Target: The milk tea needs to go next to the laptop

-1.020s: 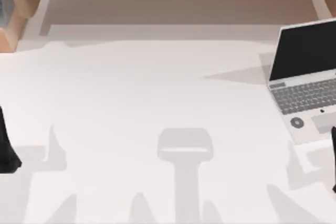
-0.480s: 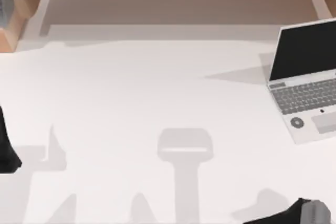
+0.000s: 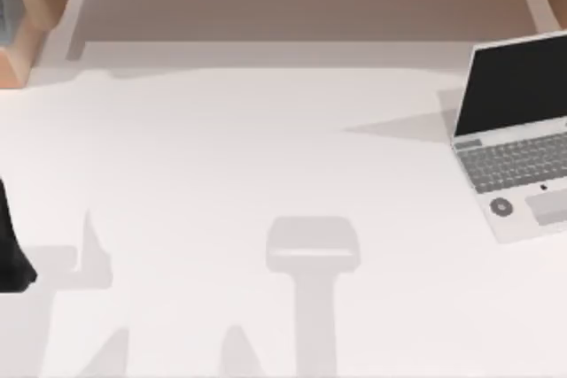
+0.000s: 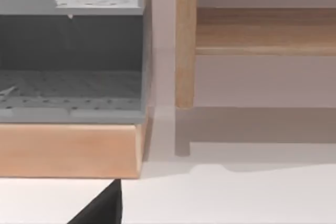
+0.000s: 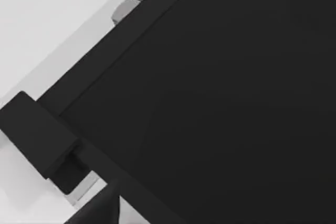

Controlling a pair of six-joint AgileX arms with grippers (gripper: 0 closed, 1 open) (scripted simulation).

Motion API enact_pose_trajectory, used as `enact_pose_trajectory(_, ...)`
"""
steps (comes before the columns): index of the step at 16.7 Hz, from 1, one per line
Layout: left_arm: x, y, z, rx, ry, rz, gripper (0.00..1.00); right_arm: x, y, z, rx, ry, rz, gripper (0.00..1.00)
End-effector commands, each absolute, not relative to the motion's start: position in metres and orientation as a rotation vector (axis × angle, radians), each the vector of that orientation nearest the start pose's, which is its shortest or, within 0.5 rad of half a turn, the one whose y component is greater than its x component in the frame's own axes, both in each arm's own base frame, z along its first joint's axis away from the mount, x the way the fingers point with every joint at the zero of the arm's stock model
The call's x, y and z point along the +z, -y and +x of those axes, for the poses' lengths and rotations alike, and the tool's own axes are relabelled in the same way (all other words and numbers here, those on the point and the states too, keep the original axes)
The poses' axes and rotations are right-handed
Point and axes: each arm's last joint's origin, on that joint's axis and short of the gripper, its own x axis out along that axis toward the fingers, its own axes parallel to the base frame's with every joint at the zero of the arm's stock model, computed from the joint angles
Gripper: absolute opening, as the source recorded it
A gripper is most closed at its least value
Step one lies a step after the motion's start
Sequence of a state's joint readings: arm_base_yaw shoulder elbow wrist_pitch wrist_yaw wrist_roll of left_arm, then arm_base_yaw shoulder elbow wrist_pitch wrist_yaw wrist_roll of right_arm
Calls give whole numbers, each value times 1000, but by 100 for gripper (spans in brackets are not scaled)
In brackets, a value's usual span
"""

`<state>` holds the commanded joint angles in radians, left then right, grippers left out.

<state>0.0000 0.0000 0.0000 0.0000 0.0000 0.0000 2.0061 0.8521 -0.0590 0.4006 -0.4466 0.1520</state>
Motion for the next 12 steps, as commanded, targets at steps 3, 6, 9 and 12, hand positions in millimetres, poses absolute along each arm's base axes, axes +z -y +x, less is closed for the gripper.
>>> enact_pose_trajectory(3,160,1,106,0,0,0,100,93,-86,-113,2774,-639,-586,100)
enact_pose_trajectory(6,160,1,106,0,0,0,100,93,-39,-147,3221,-581,-781,100)
enact_pose_trajectory(9,160,1,106,0,0,0,100,93,19,-163,3662,-467,-966,100)
enact_pose_trajectory(12,160,1,106,0,0,0,100,93,80,-156,4090,-299,-1133,100)
